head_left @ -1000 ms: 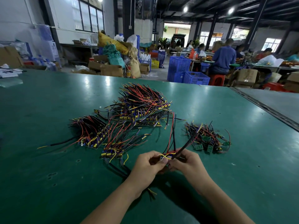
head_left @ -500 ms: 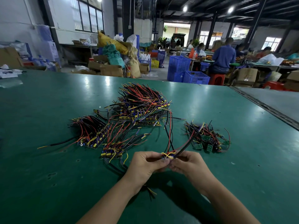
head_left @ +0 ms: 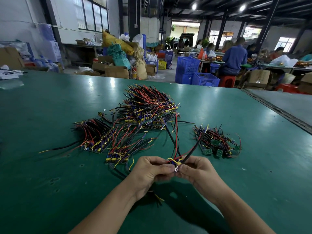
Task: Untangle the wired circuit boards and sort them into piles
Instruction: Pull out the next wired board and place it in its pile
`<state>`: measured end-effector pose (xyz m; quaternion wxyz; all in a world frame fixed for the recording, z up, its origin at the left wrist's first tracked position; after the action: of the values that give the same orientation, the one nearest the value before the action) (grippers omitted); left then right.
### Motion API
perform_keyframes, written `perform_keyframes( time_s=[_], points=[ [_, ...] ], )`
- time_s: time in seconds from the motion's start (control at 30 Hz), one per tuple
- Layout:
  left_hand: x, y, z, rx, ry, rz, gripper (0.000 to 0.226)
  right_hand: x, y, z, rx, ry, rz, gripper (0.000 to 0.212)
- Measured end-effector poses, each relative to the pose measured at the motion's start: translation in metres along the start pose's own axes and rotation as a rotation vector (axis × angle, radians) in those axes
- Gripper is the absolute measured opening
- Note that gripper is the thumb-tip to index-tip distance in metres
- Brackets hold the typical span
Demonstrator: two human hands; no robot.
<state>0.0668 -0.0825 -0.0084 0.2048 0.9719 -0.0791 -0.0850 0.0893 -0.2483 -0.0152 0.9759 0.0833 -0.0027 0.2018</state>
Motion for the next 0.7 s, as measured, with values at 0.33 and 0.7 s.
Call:
perform_keyframes(
  time_s=[0.33, 0.7],
  points=[
    [-0.001, -0.002, -0.002, 0.048, 0.041, 0.042, 0.017, -0.002, 0.003, 0.000, 0.028, -0.055, 0.051, 0.009],
    [0.002, 0.000, -0.005, -0.151, 0.093, 0.040, 0.005, -0.001, -0.002, 0.014, 0.227, -0.042, -0.019, 0.014]
  ],
)
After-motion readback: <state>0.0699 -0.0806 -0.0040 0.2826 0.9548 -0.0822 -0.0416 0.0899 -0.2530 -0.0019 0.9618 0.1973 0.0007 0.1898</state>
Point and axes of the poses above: each hand's wrist, its own x-axis towards the middle knuckle, its own y-axis out of the palm, z = x × y, the point moved 2 cm from there along x, towards the middle knuckle, and after that the axes turned 3 degrees about -x, right-handed, at the moved point
